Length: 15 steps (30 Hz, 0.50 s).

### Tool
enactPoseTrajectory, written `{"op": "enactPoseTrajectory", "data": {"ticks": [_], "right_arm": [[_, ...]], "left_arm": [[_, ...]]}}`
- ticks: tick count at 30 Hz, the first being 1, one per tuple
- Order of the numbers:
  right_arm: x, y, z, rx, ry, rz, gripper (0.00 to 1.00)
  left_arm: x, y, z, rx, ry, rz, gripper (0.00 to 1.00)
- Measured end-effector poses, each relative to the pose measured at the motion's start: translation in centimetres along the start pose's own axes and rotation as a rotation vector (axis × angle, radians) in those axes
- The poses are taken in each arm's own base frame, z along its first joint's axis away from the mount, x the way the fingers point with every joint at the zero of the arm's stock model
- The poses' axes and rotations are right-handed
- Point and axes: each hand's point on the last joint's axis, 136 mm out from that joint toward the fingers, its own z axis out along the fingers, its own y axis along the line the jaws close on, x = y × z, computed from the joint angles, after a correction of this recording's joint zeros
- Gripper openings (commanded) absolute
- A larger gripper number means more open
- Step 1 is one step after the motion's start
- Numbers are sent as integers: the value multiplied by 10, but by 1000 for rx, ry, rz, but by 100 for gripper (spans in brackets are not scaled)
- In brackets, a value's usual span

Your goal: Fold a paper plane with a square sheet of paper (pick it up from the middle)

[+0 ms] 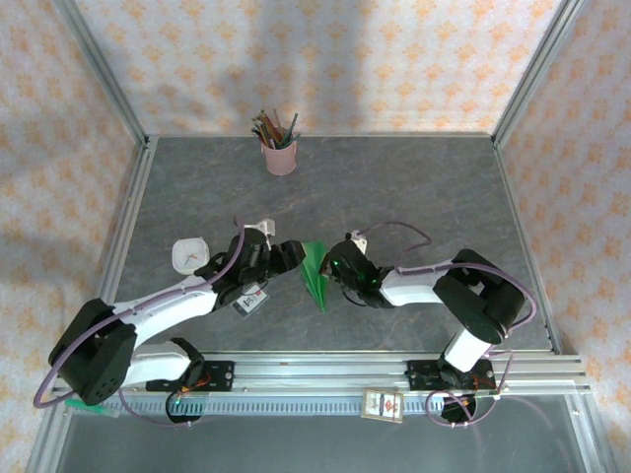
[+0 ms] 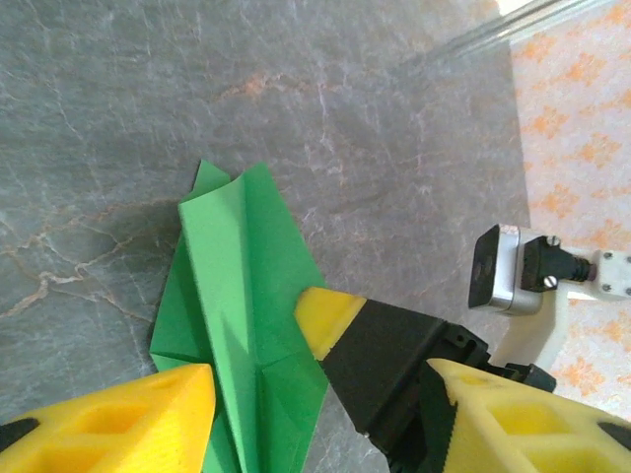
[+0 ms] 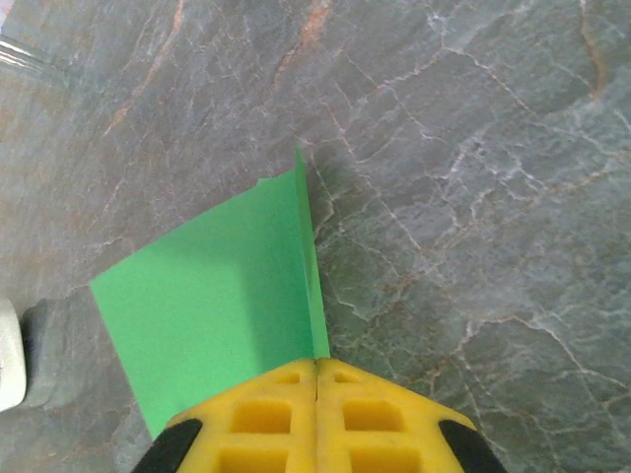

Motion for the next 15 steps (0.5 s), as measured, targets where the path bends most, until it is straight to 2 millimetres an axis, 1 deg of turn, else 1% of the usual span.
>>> {"op": "enactPoseTrajectory", "data": {"ticks": [4, 8, 12, 15], "right_arm": [[2, -4, -1, -4, -1, 12, 2], [2, -5, -1, -17, -8, 28, 2], [5, -11, -2, -11, -4, 35, 2], [6, -13, -2, -11, -4, 36, 2]], "left_arm": [[8, 2, 10, -21, 31, 5, 55], [14, 13, 20, -57, 55, 0, 55], [21, 26, 34, -101, 87, -7, 47], [26, 31, 44, -111, 111, -10, 43]]}}
